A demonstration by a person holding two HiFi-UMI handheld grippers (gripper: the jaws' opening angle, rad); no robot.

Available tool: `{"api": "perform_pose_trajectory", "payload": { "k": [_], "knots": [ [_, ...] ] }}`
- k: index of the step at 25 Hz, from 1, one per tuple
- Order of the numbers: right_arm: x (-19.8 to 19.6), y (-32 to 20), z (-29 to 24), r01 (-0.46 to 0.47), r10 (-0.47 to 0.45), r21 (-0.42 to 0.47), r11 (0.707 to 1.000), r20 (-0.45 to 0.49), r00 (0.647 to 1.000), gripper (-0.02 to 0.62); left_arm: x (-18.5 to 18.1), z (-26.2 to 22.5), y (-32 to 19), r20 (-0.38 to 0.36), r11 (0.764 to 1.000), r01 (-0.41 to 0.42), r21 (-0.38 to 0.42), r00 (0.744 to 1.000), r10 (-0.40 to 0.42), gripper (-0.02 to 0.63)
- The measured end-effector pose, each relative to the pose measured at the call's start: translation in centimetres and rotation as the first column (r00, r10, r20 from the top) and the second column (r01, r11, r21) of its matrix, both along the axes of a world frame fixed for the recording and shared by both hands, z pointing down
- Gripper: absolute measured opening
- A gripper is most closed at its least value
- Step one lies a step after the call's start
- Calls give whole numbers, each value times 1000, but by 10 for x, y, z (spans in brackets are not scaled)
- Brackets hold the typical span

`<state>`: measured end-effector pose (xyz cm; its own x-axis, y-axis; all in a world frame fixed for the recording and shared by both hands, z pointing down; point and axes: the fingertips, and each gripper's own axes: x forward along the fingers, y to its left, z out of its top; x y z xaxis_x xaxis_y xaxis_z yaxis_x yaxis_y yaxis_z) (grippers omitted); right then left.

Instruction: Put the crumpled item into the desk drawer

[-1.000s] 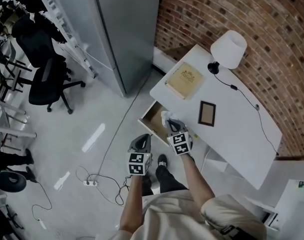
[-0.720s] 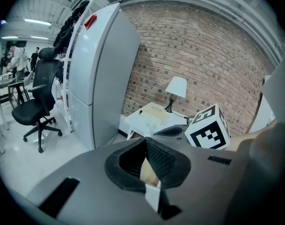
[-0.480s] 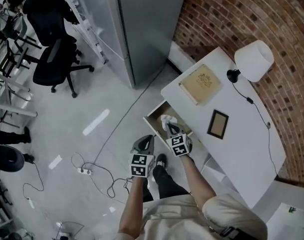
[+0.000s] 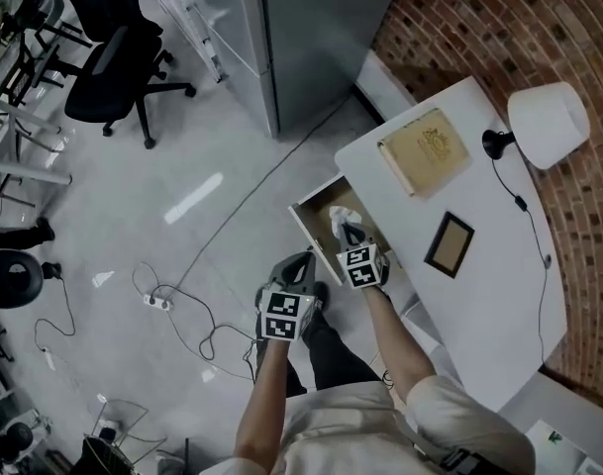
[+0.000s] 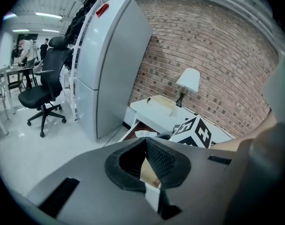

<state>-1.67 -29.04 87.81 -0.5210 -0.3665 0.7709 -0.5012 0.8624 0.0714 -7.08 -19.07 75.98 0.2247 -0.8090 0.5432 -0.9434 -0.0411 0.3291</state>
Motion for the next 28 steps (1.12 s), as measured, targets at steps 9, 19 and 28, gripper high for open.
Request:
{"api": "perform_pose_trajectory", "payload": {
  "k": [9, 19, 28],
  "knots": [
    [1, -6, 71, 46, -48, -30, 998, -69, 996, 26, 1, 45, 0, -42, 998, 28, -51, 999, -30, 17],
    [-7, -13, 134, 38, -49, -97, 995, -107, 993, 28, -9, 87, -13, -83, 995, 79, -56, 993, -83, 17],
    [-11, -15, 167, 60, -81, -132, 989, -159, 984, 28, -15, 112, -14, -96, 993, 78, -86, 992, -86, 17]
  ]
}}
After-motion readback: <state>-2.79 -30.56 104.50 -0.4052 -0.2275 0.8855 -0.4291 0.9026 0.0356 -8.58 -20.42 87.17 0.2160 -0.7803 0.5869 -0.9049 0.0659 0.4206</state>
